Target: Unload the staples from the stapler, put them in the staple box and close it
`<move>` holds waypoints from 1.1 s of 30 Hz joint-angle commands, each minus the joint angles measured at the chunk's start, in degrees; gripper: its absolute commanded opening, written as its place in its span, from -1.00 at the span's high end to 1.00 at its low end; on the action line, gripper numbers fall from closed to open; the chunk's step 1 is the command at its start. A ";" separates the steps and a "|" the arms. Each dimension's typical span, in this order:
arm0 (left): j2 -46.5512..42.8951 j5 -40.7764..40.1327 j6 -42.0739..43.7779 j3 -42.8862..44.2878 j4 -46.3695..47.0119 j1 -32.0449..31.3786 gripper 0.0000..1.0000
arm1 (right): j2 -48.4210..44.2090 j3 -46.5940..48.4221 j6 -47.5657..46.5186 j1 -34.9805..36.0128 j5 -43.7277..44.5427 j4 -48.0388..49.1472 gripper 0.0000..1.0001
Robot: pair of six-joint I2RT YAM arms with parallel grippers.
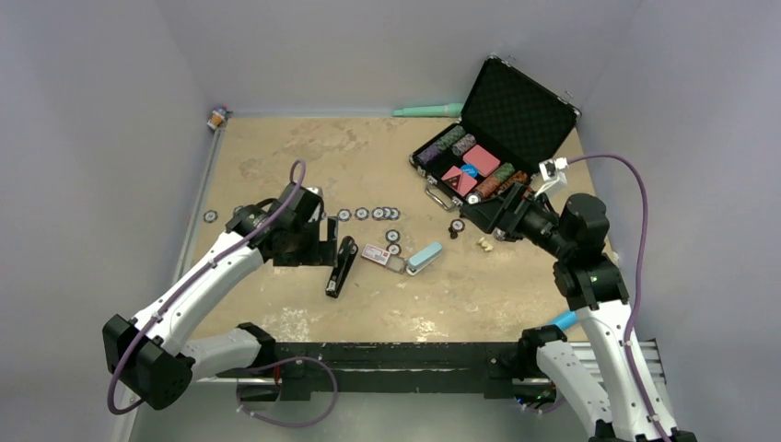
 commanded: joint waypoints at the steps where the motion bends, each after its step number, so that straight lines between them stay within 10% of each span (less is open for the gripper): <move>1: 0.58 -1.20 -0.67 -1.78 3.83 -1.46 -0.87 | -0.98 0.06 -2.99 -0.20 -0.68 -1.94 -0.96; 33: 23.87 -6.46 6.20 5.96 5.52 -6.86 -0.64 | -1.65 -4.80 0.22 -0.16 -2.44 -1.08 -0.97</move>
